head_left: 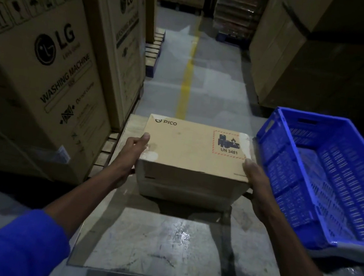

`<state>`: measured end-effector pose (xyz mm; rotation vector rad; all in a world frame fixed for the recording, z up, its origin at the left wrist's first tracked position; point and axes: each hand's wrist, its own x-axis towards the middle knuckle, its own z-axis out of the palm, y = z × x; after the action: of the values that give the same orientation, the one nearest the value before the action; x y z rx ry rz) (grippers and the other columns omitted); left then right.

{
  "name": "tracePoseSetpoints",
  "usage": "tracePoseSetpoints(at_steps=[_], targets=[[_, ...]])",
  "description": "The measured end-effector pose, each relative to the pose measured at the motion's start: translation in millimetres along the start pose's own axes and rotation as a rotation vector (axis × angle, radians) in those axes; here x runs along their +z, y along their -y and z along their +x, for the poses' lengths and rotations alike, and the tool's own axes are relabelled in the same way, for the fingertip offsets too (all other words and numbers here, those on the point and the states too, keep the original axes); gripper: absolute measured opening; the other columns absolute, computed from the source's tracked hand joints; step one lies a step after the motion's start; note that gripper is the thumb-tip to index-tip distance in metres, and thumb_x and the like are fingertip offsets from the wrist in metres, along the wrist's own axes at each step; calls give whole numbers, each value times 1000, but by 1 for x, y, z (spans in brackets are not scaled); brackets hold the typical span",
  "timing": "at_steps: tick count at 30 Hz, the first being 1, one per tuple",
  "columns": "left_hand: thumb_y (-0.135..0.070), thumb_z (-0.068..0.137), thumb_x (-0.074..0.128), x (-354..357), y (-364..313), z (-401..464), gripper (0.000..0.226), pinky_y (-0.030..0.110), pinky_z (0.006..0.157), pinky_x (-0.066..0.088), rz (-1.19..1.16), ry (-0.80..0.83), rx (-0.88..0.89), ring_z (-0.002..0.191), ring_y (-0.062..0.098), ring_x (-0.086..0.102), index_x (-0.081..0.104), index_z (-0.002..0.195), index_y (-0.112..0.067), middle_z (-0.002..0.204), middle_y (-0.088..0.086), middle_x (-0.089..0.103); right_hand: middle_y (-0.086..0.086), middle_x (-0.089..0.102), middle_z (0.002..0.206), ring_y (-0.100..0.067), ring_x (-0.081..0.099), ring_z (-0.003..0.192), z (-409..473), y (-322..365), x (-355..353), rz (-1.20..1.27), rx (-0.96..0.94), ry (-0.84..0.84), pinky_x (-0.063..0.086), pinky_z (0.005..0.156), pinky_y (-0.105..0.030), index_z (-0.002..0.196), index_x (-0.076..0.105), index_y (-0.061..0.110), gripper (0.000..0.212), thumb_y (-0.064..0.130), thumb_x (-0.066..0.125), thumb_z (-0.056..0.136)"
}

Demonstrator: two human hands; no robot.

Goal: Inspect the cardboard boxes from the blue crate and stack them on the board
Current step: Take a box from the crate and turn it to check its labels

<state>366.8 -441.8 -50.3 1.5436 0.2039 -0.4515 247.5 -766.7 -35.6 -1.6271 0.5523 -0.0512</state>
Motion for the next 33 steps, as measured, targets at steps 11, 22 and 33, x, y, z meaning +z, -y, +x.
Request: tracePoseSetpoints(at_steps=[11, 22, 33], targets=[[-44, 62, 96, 9, -10, 8, 99, 37, 83, 63, 39, 25, -9, 106, 21, 71, 43, 141, -13, 130, 8, 64, -2, 73, 118, -16, 76, 100, 18, 12, -8, -235, 102, 131, 61, 91, -42, 144, 33, 20, 103, 51, 93, 67], [-92, 23, 80, 7, 10, 25, 116, 47, 88, 60, 518, -123, 115, 104, 18, 69, 62, 123, -35, 121, -6, 68, 4, 71, 119, -18, 71, 107, 27, 4, 7, -335, 11, -53, 63, 86, -44, 138, 46, 24, 128, 83, 88, 33], [-93, 41, 73, 16, -5, 5, 112, 52, 93, 56, 600, -159, 151, 110, 23, 63, 57, 130, -27, 124, -3, 63, 0, 66, 125, -19, 69, 108, 25, 12, 10, -341, 45, -26, 58, 81, -36, 146, 36, 20, 105, 57, 92, 65]])
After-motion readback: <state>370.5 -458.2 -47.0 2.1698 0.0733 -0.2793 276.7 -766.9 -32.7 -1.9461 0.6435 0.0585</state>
